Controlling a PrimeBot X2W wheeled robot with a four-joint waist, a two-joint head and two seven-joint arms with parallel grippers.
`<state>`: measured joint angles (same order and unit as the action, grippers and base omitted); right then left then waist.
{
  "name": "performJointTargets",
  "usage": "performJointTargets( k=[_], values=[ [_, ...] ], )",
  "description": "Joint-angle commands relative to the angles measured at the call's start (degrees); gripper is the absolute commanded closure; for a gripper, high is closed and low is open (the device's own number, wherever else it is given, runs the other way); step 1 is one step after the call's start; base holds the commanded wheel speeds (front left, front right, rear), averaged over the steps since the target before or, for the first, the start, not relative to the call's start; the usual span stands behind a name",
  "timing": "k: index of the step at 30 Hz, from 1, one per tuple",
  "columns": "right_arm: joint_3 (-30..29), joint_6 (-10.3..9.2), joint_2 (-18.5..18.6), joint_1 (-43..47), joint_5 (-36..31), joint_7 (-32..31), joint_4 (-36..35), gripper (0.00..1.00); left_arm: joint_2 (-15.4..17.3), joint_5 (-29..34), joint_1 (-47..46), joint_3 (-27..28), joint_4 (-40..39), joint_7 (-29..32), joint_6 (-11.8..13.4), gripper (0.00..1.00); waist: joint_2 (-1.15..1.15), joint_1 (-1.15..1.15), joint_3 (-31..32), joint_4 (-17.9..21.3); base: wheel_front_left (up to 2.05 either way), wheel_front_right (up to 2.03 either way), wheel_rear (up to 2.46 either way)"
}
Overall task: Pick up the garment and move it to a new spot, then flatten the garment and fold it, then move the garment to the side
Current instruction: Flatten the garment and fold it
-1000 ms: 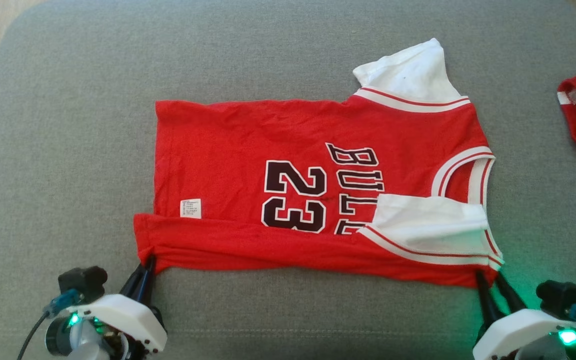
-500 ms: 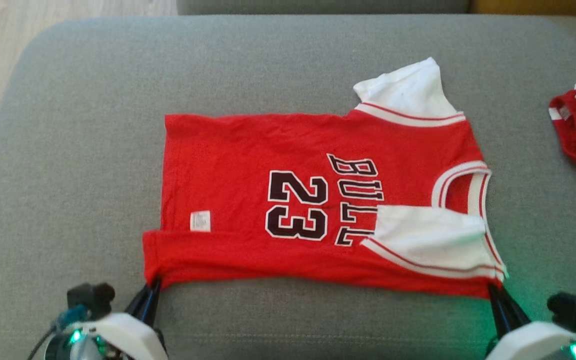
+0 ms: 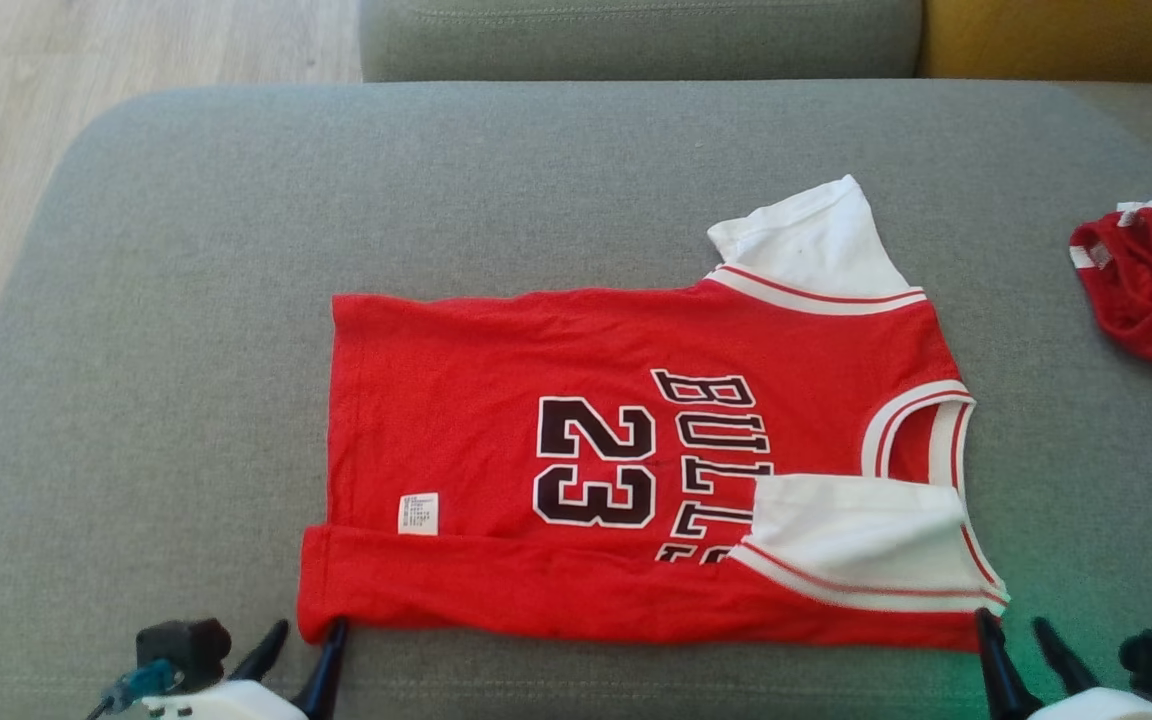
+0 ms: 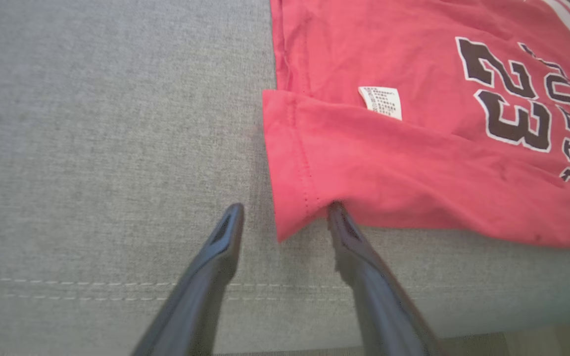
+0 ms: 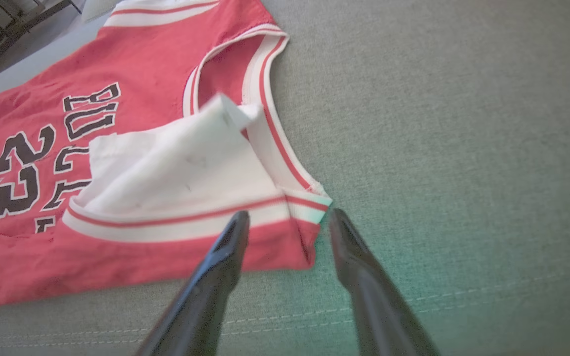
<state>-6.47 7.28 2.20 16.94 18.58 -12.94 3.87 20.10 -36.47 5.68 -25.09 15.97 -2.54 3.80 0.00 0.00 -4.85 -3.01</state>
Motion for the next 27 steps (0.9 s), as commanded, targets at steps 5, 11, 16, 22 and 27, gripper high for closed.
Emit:
performJointTargets(
  k=[5, 11, 16, 22, 27],
  values=[
    [-0.1, 0.21, 0.7, -4.0, -1.2, 4.8, -3.6, 0.00, 0.1, 0.8, -3.0, 3.1, -1.6, -4.1, 2.0, 0.00, 0.00, 0.00, 0.9, 0.1, 0.00, 0.00, 0.00],
    [0.0, 0.21, 0.7, -6.3, -5.4, 10.1, -10.1, 0.00, -0.7, 3.6, -5.2, 4.5, -4.2, -9.6, 4.6, 0.00, 0.00, 0.00, 2.6, 0.2, 0.00, 0.00, 0.00],
    [1.9, 0.21, 0.7, -7.7, -6.3, 12.0, -13.3, 0.00, -0.3, 6.2, -6.0, 4.9, -7.6, -10.9, 6.7, 0.00, 0.00, 0.00, 3.7, 0.6, 0.00, 0.00, 0.00],
    [2.6, 0.21, 0.7, -8.4, -6.4, 12.4, -13.4, 0.00, 0.2, 7.0, -5.7, 4.5, -9.5, -10.1, 7.8, 0.00, 0.00, 0.00, 3.9, 0.7, 0.00, 0.00, 0.00],
    [2.5, 0.21, 0.7, -8.8, -6.0, 12.6, -13.2, 0.00, 0.2, 7.2, -6.6, 4.2, -10.1, -9.8, 8.0, 0.00, 0.00, 0.00, 3.3, 0.5, 0.00, 0.00, 0.00]
  ],
)
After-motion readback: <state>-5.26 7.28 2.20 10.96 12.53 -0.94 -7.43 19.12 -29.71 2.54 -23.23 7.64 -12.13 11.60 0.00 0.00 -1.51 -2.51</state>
